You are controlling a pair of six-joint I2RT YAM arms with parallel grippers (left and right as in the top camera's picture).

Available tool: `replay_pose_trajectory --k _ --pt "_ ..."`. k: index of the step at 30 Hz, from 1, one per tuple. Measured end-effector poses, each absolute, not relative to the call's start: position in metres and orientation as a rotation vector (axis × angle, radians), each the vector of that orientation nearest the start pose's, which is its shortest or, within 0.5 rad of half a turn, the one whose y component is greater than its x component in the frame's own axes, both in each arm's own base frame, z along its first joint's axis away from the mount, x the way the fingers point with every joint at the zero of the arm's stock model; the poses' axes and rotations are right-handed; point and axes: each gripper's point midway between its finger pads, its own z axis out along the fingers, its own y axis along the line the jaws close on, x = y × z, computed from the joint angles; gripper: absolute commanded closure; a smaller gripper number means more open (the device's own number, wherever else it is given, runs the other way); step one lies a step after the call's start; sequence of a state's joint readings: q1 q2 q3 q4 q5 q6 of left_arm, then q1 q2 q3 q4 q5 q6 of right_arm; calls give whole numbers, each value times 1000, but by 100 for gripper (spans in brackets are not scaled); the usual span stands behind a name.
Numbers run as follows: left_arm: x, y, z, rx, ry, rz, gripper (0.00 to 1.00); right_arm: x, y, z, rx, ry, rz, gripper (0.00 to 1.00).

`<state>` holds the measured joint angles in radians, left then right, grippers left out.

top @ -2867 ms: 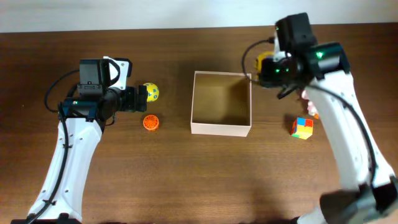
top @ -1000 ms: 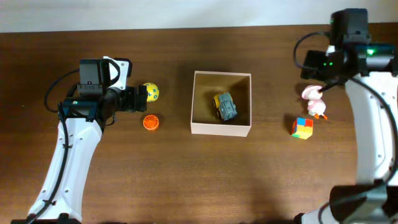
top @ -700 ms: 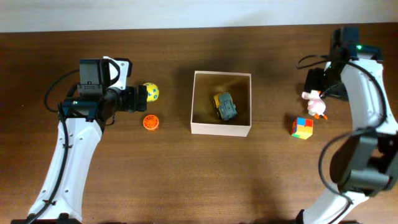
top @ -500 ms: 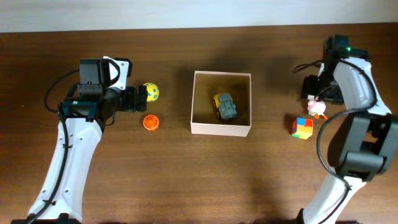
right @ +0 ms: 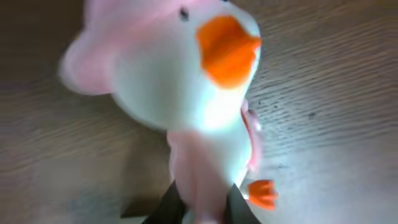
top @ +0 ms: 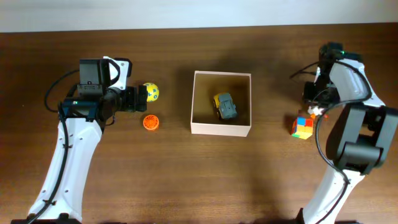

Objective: Pack container
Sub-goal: 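Move the right gripper to the white duck toy and grasp it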

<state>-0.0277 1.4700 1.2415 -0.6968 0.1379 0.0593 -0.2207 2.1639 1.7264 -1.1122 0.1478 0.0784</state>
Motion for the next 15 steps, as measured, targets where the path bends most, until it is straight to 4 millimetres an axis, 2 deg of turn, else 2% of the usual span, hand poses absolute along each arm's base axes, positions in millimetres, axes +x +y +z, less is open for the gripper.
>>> replay_pose_trajectory --k 2,5,8,11,13,15 --pt "392 -34 184 166 2485 -159 1 412 -111 63 440 3028 -233 96" --pt "392 -34 184 166 2485 -159 1 426 -90 121 360 2889 -224 96" --pt "392 -34 184 166 2485 -159 1 431 -47 198 253 2708 -169 96" --pt "392 -34 184 166 2485 -159 1 416 -3 249 171 2606 -95 96" --pt "392 -34 184 165 2485 -159 1 401 29 266 122 2587 -33 96" --pt "392 -34 184 165 2485 -159 1 391 56 268 86 2601 15 96"
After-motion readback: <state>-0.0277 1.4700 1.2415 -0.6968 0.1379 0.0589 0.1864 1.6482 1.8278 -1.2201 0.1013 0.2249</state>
